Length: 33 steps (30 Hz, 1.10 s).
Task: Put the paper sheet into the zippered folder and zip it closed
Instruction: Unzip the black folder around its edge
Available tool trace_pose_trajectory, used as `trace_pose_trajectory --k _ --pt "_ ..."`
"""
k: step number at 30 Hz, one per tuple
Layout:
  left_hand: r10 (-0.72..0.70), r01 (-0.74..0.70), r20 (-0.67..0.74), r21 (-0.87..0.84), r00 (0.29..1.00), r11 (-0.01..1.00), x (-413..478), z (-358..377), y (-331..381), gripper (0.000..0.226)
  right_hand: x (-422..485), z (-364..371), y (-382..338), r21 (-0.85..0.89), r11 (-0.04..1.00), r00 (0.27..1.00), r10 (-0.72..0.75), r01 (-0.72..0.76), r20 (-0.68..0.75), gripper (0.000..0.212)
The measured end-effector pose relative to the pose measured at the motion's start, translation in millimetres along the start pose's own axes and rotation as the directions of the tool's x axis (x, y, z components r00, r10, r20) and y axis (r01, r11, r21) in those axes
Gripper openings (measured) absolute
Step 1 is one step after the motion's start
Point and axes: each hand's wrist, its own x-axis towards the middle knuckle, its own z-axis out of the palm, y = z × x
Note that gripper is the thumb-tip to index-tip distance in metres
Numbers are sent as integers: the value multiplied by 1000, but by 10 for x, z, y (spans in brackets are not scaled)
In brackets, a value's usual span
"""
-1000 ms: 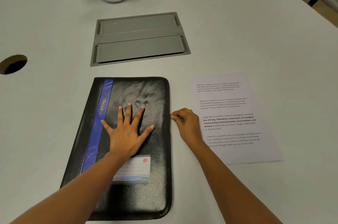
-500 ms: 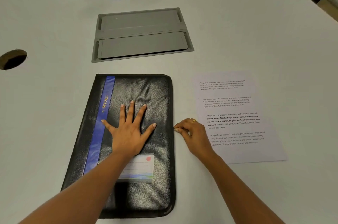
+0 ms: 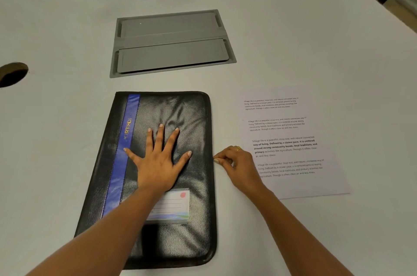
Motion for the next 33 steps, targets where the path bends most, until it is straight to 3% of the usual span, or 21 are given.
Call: trace_pose_trajectory --k 14,22,33 --pt "-81 78 -36 -74 996 994 64 -3 50 73 244 77 -122 29 995 983 98 -95 -157 8" --pt "-96 93 -38 -79 995 993 94 -4 60 69 318 -57 -100 -10 1000 999 11 -11 37 11" --pt "-97 95 -39 -51 995 994 101 9 51 71 -163 -128 -4 -14 997 991 -76 78 110 18"
